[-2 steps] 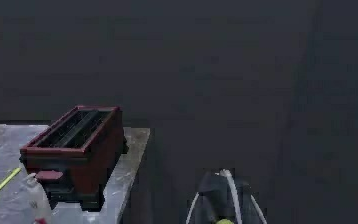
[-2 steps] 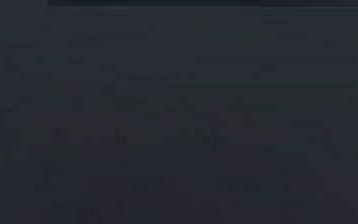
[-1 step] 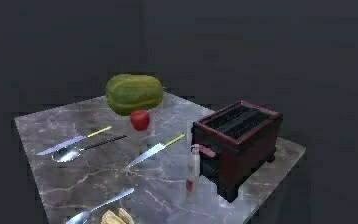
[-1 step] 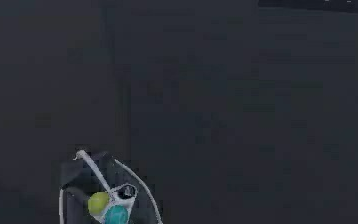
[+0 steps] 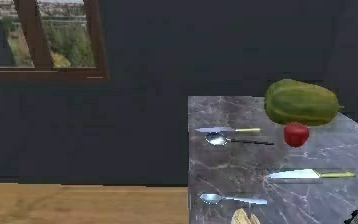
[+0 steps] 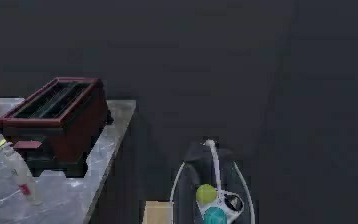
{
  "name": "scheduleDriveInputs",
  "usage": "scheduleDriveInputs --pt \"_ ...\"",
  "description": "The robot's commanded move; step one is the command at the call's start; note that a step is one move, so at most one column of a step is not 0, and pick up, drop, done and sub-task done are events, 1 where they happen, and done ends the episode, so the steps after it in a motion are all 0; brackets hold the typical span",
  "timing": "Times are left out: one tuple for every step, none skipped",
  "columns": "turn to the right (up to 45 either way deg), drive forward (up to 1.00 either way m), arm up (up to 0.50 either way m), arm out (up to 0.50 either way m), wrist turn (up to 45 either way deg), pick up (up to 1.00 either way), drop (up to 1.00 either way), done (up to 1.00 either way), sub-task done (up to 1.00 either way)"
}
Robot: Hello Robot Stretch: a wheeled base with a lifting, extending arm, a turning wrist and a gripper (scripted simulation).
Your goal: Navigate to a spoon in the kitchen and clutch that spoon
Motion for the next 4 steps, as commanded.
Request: scheduleDriveInputs --pt "-45.0 0.0 0.0 0.0 0.0 0.0 0.0 0.0 0.0" --pt "-24.0 0.0 0.0 0.0 0.0 0.0 0.0 0.0 0.0" --pt "0.0 0.0 0.5 0.0 0.0 0.0 0.0 0.0 0.0" --pt "0.0 0.0 0.38 0.0 0.0 0.0 0.0 0.0 0.0"
